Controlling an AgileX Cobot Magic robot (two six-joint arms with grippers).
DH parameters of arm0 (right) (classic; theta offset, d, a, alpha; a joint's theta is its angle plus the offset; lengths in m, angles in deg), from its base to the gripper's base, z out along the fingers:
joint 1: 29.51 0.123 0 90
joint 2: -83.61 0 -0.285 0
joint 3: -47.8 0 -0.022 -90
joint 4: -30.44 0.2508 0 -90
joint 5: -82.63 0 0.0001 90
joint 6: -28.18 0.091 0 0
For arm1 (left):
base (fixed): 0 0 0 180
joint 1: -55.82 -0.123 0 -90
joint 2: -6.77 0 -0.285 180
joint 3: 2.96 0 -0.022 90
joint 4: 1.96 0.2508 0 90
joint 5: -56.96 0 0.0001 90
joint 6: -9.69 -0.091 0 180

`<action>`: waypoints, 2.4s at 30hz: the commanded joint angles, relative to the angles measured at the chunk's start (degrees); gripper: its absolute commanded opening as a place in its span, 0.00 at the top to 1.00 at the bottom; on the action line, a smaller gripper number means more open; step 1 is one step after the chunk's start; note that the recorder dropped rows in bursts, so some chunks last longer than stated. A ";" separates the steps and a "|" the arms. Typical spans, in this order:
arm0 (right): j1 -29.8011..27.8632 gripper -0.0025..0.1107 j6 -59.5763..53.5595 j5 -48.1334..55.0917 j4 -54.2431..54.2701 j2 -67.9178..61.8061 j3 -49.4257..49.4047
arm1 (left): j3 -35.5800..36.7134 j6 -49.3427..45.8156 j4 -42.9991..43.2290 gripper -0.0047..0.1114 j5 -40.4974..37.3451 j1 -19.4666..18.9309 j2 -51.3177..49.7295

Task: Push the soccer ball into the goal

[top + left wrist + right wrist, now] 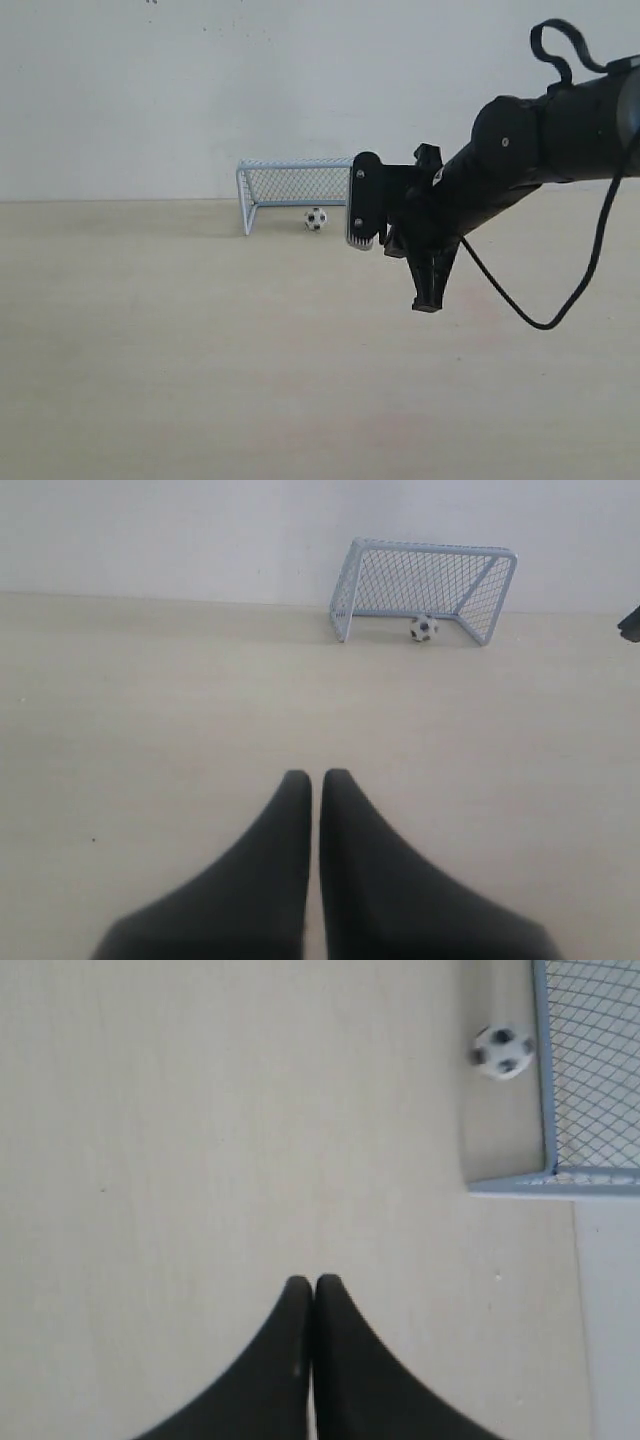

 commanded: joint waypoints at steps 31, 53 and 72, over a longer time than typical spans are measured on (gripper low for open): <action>-0.02 0.98 46.44 28.18 -1.96 31.16 -15.60 | 0.14 0.44 -0.60 0.92 0.13 -0.14 0.16; -0.02 0.98 60.91 -1.14 -1.33 59.99 -37.63 | 0.14 0.44 -0.60 0.92 0.13 -0.14 0.16; -0.10 0.98 60.69 -3.65 -1.63 68.08 -38.66 | 0.14 0.44 -0.60 0.92 0.13 -0.14 0.16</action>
